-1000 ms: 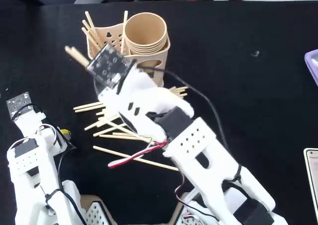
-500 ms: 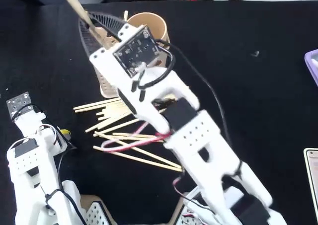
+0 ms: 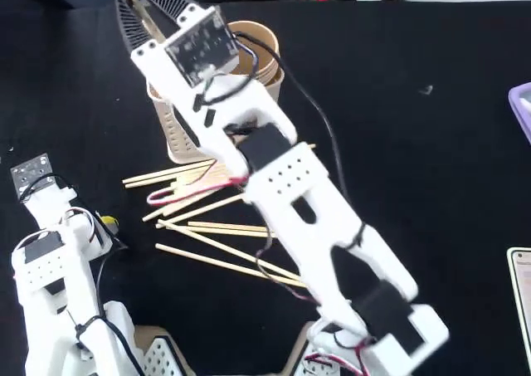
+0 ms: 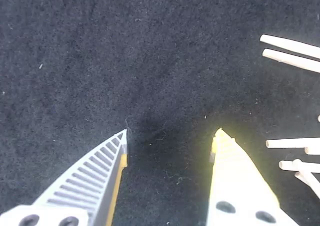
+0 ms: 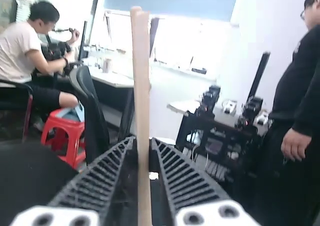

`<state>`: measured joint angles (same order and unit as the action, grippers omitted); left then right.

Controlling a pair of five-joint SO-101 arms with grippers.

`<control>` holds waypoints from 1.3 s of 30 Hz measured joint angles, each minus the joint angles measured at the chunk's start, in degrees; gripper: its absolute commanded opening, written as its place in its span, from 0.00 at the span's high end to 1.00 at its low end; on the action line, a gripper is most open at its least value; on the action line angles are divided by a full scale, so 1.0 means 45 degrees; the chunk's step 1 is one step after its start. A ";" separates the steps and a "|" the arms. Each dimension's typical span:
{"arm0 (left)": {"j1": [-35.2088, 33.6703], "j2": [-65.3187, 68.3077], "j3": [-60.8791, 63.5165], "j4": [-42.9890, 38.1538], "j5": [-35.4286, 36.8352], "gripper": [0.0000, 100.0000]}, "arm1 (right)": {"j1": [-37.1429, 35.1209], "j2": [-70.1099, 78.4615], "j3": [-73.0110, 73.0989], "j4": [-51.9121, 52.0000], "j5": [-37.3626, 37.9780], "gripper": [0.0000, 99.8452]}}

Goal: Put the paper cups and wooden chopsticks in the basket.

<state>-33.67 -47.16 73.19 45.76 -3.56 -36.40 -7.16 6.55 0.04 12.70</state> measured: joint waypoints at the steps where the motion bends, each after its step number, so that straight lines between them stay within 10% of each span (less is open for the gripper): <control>1: 0.0000 0.0000 0.0000 0.0000 0.0000 0.73 | 0.0059 0.0274 0.0000 0.0000 0.0020 0.99; 19: 0.0000 0.0000 0.0000 0.0000 0.0000 0.73 | 0.0234 0.0938 -0.1504 0.3927 -0.0879 0.87; 29: 0.0000 0.0000 0.0000 0.0000 0.0000 0.73 | 0.0234 -0.2774 -0.2071 1.1819 -0.0860 0.87; 39: 0.0000 0.0000 0.0000 0.0000 0.0000 0.73 | -0.0391 -0.5763 0.4552 1.4847 0.0781 0.87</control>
<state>-33.67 -47.16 73.19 45.76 -3.56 -38.15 -33.10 27.03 66.86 16.22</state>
